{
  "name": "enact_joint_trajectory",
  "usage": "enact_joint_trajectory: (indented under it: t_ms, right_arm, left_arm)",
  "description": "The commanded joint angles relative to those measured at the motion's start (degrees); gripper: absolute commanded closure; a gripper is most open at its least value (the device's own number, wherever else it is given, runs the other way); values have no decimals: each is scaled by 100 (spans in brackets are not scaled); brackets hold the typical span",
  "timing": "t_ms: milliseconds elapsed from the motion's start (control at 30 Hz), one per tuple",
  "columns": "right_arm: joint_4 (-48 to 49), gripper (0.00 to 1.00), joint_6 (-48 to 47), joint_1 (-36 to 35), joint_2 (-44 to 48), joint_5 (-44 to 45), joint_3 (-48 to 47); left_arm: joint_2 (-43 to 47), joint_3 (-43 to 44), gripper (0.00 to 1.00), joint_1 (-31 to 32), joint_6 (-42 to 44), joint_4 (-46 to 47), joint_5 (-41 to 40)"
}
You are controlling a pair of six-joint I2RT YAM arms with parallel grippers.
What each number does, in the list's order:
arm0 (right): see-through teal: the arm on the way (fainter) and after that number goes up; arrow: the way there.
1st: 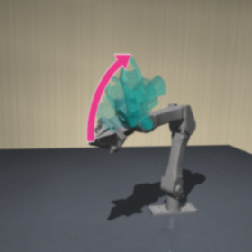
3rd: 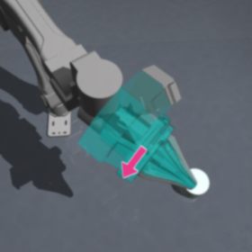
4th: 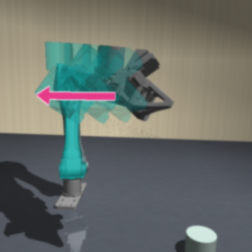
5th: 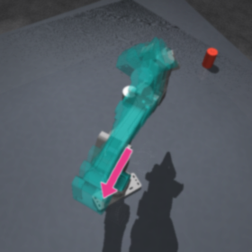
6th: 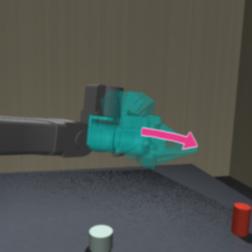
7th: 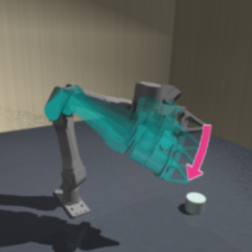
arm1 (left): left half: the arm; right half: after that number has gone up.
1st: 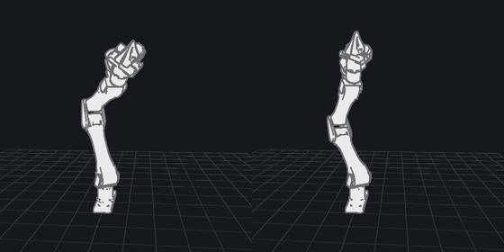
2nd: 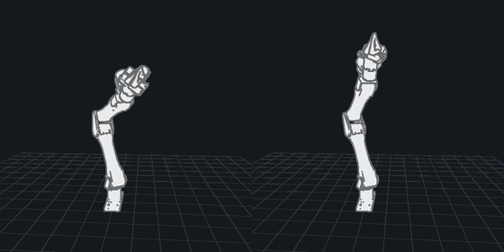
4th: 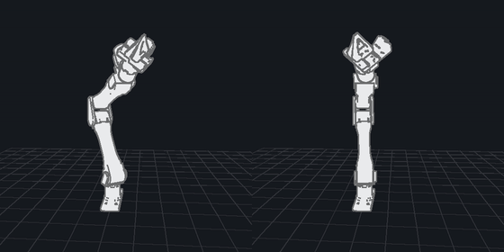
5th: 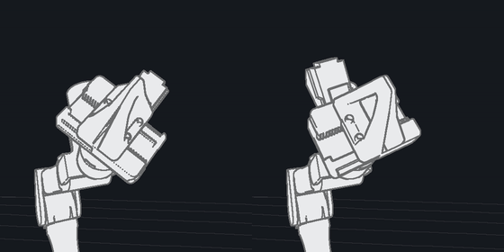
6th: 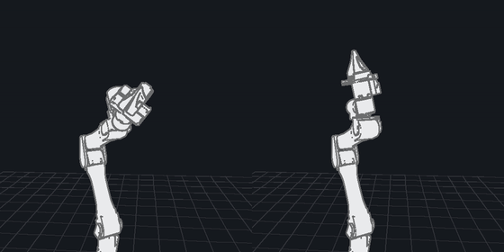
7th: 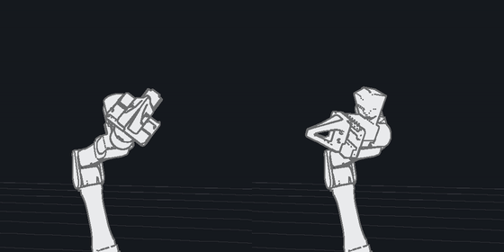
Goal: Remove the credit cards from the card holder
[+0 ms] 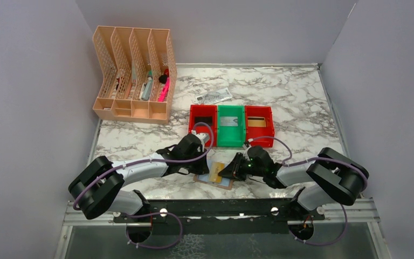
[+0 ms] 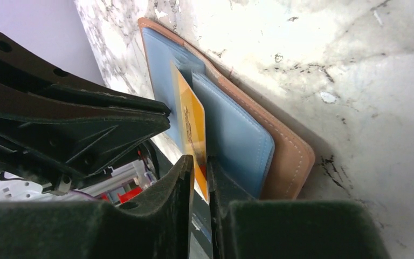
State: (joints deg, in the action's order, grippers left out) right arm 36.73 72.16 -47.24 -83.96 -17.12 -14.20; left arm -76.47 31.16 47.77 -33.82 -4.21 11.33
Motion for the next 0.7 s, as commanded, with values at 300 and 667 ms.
enact_joint_trajectory:
  t_ms: [300, 667]
  right_arm:
    - [295, 79, 35, 22, -263, 44, -84]
    - [366, 84, 73, 23, -464, 34, -261]
  left_arm:
    - [-66, -83, 84, 57, 128, -287, -114]
    - [-37, -101, 84, 75, 113, -286, -122]
